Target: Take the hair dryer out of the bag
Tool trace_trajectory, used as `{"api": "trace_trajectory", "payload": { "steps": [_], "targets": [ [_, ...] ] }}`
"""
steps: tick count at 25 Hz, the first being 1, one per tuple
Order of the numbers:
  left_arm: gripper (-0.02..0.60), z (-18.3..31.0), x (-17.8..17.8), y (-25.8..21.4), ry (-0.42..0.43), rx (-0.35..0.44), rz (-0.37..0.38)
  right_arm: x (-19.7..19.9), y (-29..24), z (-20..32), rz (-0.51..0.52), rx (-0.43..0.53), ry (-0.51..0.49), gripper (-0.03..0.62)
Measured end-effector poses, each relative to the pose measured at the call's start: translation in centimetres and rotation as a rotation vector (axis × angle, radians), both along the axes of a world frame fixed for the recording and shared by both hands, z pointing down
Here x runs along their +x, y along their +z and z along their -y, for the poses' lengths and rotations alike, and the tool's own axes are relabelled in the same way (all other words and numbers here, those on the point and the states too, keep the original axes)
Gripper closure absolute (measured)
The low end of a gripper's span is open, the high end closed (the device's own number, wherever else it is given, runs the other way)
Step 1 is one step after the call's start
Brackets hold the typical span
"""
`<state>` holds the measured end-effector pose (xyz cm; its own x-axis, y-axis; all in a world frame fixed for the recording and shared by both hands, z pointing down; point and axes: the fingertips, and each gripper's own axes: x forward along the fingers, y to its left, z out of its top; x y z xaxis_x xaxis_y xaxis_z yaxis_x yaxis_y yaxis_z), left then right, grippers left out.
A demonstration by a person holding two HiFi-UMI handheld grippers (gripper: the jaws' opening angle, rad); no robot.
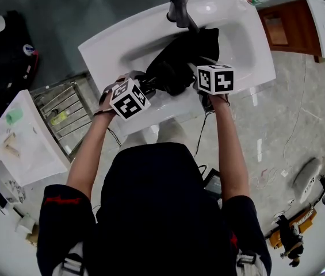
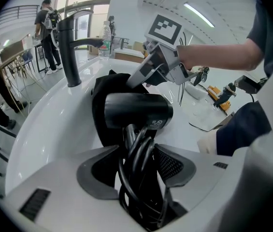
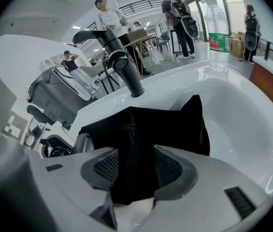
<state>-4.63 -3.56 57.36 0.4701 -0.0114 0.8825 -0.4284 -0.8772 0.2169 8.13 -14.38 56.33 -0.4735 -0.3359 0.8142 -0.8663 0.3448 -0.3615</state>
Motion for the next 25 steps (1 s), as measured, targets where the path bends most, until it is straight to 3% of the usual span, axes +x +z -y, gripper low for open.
{"api": "trace_trajectory", "payload": {
  "steps": [14,20,25],
  "targets": [
    [0.354,-0.1,-1.0,-1.8,-0.025,0.038,-0.035,-0.6,-0.4,-1.0,-0.015,0.000,0.018,0.408],
    [0.354,-0.3,-1.5,-2.6,-0.057,0.063,-0.051,-0.3,-1.9,-1.2,-0.032,0.053,0.054,0.410],
    [0.354,0.5,-1.8,-4.0,-0.125,0.101,-0.099,-0.1,-3.9,-1.3,-0.039,0.110,0.073,0.467]
  ]
}}
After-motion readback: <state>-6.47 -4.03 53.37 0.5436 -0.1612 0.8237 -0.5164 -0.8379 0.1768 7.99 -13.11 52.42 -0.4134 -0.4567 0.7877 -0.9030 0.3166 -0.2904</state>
